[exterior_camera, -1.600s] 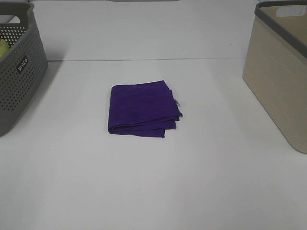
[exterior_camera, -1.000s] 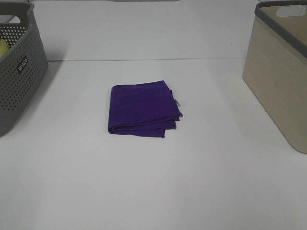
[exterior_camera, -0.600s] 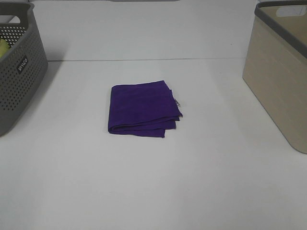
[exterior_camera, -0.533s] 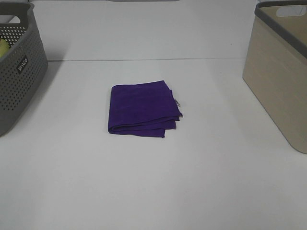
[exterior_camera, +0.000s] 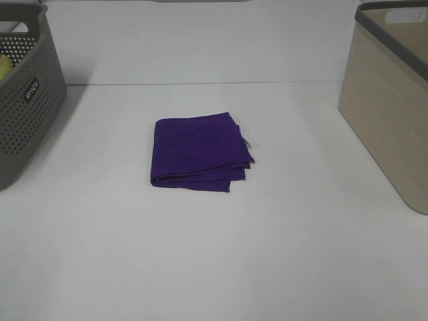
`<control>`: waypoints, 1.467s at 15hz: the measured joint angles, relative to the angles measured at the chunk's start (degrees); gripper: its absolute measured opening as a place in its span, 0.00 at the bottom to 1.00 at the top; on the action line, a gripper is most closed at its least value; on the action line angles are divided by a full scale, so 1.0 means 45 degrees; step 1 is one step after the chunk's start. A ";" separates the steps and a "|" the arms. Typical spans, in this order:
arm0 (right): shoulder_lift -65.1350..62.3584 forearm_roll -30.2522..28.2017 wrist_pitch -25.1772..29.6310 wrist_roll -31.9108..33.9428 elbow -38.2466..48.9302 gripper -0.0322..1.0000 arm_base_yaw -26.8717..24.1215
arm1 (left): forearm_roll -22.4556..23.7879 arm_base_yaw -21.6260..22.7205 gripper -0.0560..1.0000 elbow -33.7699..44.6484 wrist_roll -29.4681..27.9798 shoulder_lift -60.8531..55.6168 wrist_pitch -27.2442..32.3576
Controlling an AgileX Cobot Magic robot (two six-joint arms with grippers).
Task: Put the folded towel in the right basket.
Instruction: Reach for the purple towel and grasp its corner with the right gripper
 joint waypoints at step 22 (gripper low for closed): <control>0.0000 0.0013 0.0000 0.0000 0.0000 0.98 0.0000 | 0.0000 0.0000 0.99 0.0000 0.0000 0.0000 0.0000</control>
